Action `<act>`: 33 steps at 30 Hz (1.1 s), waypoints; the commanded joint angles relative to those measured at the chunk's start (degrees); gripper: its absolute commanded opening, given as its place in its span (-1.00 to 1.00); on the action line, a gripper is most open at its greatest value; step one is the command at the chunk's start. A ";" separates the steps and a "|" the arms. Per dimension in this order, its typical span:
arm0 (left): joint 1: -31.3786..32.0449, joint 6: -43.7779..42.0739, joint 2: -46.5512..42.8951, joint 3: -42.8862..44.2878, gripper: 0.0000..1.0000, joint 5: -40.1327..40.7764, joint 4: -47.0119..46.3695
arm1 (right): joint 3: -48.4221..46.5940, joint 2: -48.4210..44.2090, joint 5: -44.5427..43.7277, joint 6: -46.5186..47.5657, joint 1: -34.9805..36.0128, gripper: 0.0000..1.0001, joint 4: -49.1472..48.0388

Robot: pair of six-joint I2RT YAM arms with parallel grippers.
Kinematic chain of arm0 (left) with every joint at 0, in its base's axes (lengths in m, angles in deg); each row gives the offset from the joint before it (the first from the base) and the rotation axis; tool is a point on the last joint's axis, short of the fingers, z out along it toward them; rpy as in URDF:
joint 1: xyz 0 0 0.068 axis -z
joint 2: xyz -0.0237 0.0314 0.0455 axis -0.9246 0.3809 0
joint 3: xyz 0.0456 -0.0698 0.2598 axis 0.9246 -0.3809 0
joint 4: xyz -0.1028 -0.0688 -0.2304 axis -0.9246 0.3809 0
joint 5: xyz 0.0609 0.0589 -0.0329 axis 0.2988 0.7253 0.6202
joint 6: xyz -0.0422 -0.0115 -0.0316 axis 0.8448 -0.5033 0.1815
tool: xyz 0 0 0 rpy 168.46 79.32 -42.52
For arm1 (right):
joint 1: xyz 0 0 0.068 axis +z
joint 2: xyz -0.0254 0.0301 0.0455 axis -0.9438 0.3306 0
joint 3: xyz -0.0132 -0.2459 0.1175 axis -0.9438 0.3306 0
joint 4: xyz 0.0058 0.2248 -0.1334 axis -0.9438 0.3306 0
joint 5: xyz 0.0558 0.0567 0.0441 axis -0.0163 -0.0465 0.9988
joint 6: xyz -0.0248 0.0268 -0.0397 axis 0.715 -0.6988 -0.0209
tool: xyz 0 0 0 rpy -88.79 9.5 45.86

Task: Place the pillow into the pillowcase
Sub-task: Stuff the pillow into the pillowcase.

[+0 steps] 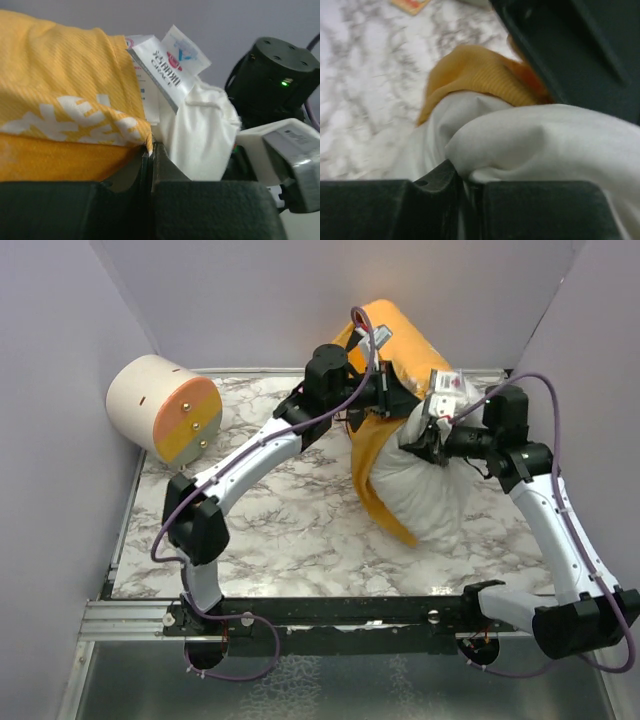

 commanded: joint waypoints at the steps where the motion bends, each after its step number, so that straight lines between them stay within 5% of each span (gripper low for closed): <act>1: 2.27 -9.28 -18.74 -16.62 -1.00 1.50 -2.07 | 3.49 4.58 4.31 5.12 6.94 -0.72 15.84; 7: 0.81 -21.14 -36.67 -37.37 -1.00 18.19 14.23 | -1.00 10.32 0.31 8.75 23.80 -0.16 22.81; 13: -3.65 -21.48 -50.07 -55.17 -1.00 30.24 19.46 | -21.33 12.24 10.41 24.68 24.60 0.52 45.98; 18: -6.74 -21.31 -56.60 -60.63 -1.00 29.55 17.37 | -37.50 10.18 6.74 16.91 24.60 0.97 44.73; 27: -7.49 -29.03 -53.70 -50.59 -1.00 28.50 18.24 | -47.40 23.26 -16.51 4.96 24.53 0.97 20.82; 31: -7.53 -33.10 -50.98 -44.75 -1.00 29.80 19.70 | -43.21 27.93 -19.72 6.05 24.60 0.44 14.40; 33: -7.61 -35.51 -49.82 -42.22 -1.00 30.35 19.66 | -40.96 28.86 -17.84 11.06 24.60 0.37 16.67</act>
